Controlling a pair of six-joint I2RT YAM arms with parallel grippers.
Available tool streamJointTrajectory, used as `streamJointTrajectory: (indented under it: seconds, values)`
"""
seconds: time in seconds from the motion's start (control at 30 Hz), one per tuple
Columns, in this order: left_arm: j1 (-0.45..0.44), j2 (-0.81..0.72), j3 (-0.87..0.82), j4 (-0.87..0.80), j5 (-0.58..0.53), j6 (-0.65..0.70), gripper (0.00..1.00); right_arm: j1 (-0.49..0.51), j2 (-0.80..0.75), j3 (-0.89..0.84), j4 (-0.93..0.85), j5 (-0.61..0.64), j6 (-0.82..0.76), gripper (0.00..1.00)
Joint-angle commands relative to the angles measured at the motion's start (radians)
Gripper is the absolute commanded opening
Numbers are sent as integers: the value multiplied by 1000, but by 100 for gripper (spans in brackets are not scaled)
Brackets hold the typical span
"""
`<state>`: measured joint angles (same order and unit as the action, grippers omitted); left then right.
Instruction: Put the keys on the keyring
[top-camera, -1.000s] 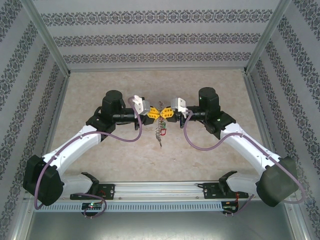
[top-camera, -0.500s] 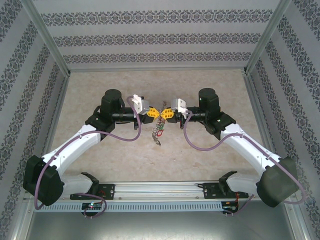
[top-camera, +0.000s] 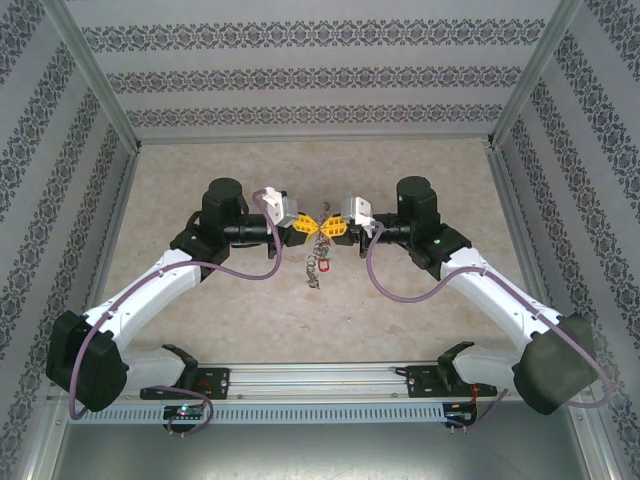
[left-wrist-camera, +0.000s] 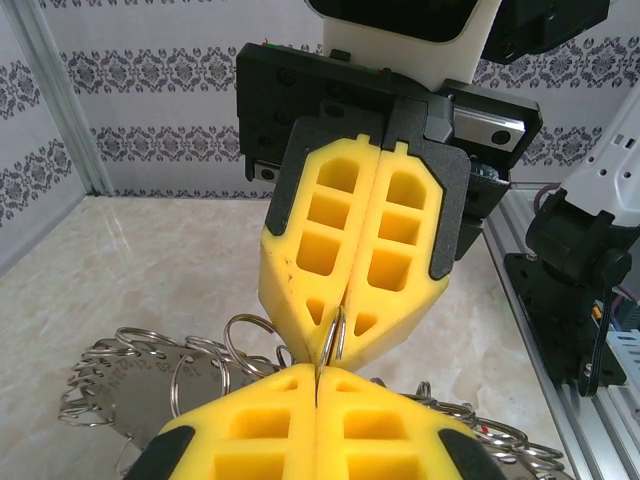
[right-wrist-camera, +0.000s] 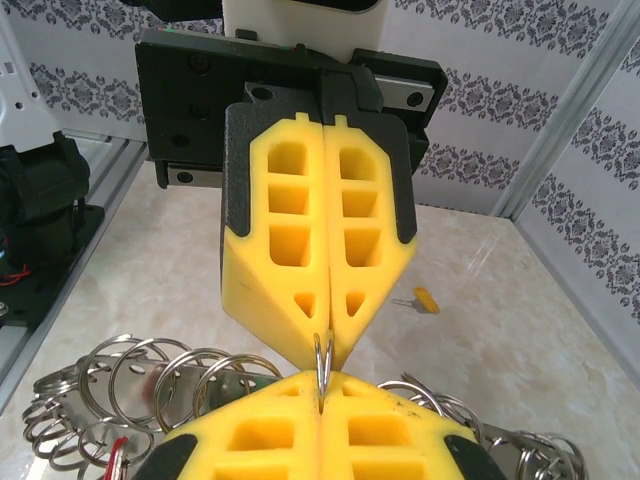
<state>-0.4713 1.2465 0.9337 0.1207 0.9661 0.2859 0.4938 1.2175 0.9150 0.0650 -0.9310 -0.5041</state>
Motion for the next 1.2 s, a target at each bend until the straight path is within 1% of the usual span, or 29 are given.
streamJointTrajectory:
  seconds: [0.0,0.03,0.1,0.2,0.27,0.33,0.5,0.6,0.7,0.9,1.0,1.1,1.13,1.17]
  values:
    - [4,-10,11,67,6,-24,7,19,-1,0,62,-35,-7,0]
    - [5,-8,12,64,9,-24,9,19,-1,1,64,-34,-4,0]
    - [5,-3,11,62,12,-21,9,20,1,-2,73,-35,3,0]
    - [4,2,11,57,11,-16,7,23,4,1,82,-35,9,0]
    - [4,3,14,54,24,-8,0,25,9,4,77,-35,9,0]
    - [4,5,21,41,33,-1,0,25,10,3,72,-32,4,0]
    - [5,-28,-14,59,-53,7,0,14,1,-7,57,-5,2,0]
    - [3,-28,-9,24,-61,22,0,1,-10,-12,50,0,0,8]
    - [5,-41,-28,53,-71,17,0,-14,-10,-1,18,-14,-16,8]
    - [4,-38,-24,56,-63,17,0,-22,-3,8,3,-44,-14,10]
    - [4,-27,-8,22,-61,29,0,-23,-1,10,2,-49,-14,12]
    - [5,-23,-4,17,-57,33,0,-23,0,13,-2,-51,-17,12]
    - [4,-22,-1,14,-58,33,0,-23,1,13,-4,-56,-20,11]
    - [5,-20,-1,12,-57,34,0,-23,4,19,-13,-58,-23,6]
